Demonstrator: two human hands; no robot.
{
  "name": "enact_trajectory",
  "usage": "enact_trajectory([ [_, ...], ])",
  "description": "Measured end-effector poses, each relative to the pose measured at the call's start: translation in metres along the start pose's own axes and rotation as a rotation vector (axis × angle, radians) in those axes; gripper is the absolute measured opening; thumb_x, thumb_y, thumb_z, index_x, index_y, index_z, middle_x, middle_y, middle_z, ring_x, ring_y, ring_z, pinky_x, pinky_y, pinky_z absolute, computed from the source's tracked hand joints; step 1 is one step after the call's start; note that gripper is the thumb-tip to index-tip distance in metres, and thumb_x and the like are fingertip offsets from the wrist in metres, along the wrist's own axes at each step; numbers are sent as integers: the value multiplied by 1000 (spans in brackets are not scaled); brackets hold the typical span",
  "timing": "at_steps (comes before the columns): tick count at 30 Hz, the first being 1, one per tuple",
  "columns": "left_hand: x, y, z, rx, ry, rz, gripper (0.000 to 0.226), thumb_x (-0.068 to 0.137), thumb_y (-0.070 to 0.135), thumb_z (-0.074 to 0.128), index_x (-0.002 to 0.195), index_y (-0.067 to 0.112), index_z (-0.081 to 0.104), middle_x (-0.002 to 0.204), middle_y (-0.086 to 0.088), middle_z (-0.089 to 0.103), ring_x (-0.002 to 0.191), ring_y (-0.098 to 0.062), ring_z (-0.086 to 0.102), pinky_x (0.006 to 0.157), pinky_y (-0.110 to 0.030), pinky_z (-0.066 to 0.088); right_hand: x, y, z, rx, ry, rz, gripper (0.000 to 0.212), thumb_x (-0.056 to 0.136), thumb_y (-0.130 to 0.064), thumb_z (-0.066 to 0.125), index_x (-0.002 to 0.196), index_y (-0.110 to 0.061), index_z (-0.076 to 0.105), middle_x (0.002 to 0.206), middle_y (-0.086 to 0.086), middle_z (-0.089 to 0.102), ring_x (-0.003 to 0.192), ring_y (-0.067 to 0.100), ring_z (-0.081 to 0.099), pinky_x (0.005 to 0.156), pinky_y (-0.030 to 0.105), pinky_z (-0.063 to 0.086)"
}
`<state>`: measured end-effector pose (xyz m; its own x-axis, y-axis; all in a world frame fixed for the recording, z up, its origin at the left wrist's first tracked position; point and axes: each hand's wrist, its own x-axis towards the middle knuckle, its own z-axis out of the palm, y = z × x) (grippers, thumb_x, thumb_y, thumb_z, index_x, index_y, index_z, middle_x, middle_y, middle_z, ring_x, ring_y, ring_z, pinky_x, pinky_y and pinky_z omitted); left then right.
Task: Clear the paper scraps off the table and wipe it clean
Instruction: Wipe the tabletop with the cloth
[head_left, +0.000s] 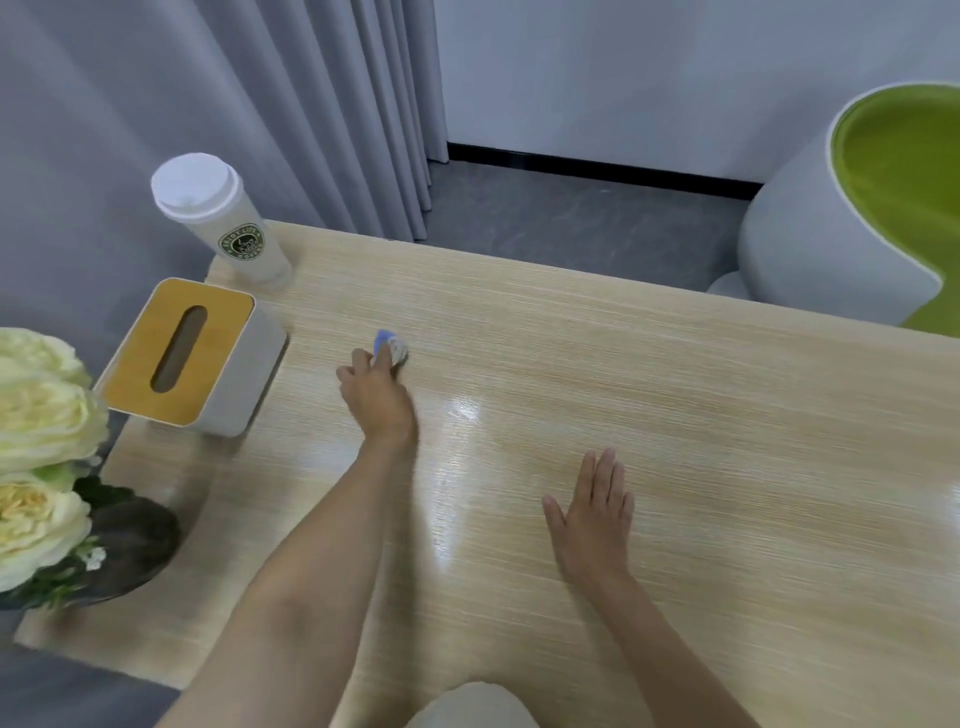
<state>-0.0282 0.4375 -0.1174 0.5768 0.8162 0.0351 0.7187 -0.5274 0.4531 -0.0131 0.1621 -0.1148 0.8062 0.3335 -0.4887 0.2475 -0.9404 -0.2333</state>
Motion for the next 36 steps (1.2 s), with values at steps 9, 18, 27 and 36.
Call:
enact_trajectory([
  [9,-88,12,21,92,-278,1092,49,75,3,50,122,15,56,91,-4,60,71,-22,49,61,-28,42,1,-4,1,5,1,25,76,99,-48,26,147,-10,-19,153,9,-30,143,26,-23,117,44,-8],
  [18,-87,17,21,-55,-75,324,59,67,-14,59,121,8,62,120,-11,60,85,-22,36,68,-31,41,1,-4,3,-23,9,23,76,99,-49,26,148,-10,-16,155,11,-26,144,26,-22,117,44,-8],
  [27,-55,-40,-4,12,-7,533,41,73,-3,65,110,14,68,106,-6,69,75,-29,54,63,-29,37,3,4,3,-33,-5,-17,77,98,-51,28,149,-12,-16,155,9,-26,144,25,-21,117,43,-5],
  [36,-172,-20,7,-32,-336,898,56,74,2,49,126,20,50,119,-3,65,81,-19,45,66,-27,41,-23,21,12,-25,34,-147,78,88,-59,7,151,-14,-3,155,7,-23,145,24,-16,115,40,-8],
])
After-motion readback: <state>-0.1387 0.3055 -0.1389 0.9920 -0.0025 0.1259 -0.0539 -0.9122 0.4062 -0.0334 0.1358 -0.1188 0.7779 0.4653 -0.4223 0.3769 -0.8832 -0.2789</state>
